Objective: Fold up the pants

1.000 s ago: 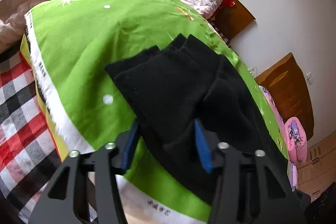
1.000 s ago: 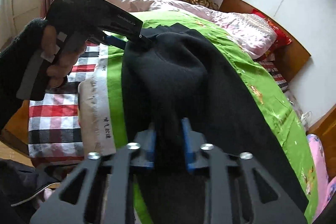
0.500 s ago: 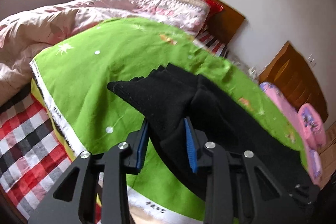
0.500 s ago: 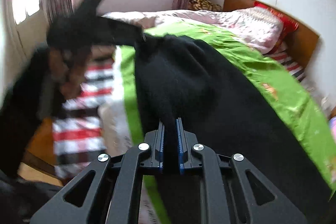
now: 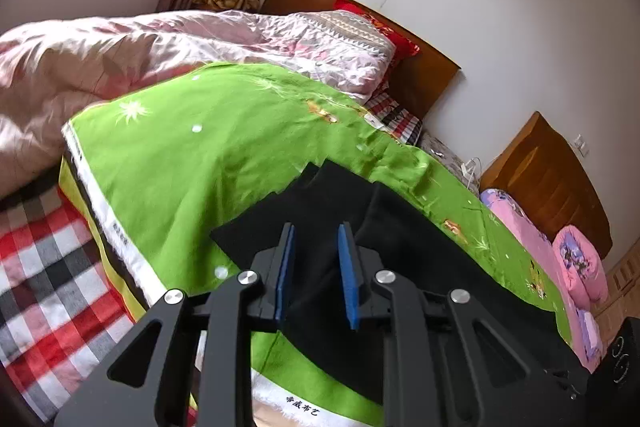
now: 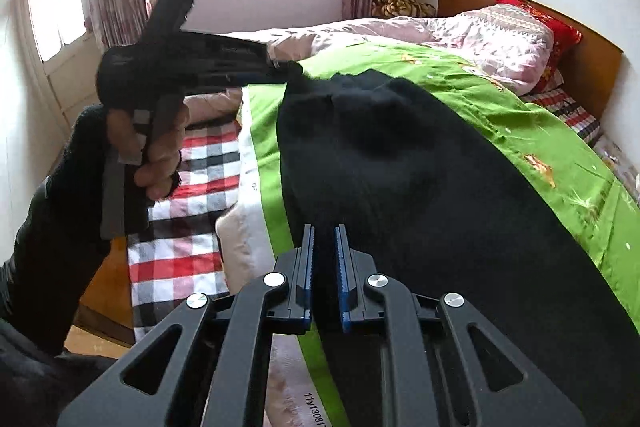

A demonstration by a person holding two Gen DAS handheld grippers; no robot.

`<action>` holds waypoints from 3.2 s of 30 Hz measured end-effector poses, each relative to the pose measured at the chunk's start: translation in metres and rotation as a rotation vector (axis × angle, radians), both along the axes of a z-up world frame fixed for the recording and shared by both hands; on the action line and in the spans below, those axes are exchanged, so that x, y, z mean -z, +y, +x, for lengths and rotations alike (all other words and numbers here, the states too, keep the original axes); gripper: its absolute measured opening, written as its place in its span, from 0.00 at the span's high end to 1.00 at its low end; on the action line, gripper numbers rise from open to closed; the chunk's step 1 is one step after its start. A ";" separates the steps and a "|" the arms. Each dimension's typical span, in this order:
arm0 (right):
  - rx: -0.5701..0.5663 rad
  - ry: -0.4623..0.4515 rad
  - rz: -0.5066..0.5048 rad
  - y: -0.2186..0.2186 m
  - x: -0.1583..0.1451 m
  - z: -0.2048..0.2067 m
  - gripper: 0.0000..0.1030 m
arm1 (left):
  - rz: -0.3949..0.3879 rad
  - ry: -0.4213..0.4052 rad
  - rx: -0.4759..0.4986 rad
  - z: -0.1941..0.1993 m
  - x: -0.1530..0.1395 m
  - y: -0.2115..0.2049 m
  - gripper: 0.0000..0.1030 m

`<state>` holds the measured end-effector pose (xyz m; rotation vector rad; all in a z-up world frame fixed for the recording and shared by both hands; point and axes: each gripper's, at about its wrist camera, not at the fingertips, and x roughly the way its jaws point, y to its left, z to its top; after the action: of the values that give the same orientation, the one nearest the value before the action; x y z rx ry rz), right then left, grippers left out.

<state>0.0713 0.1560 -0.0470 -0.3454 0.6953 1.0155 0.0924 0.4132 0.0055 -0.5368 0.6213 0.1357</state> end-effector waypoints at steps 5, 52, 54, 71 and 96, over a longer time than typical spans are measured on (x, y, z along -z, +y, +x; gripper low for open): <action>-0.015 0.008 -0.032 0.004 0.006 0.000 0.88 | -0.105 0.086 -0.012 0.005 0.024 0.021 0.43; 0.274 0.054 -0.188 -0.124 0.031 -0.004 0.28 | 0.399 0.233 0.353 0.015 0.039 -0.178 0.25; 0.289 0.010 -0.176 -0.128 0.035 -0.016 0.27 | 0.527 0.178 0.352 0.001 0.048 -0.190 0.23; 0.325 0.065 -0.143 -0.157 0.043 -0.024 0.07 | 0.132 0.244 0.316 0.118 0.018 -0.098 0.08; 0.775 0.163 0.046 -0.403 0.033 -0.109 0.08 | 0.442 0.196 0.572 0.040 0.019 -0.318 0.04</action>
<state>-0.0380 -0.2468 -0.0804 0.0613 0.8562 0.3191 0.1326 0.0955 -0.0135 0.0944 0.8847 -0.2155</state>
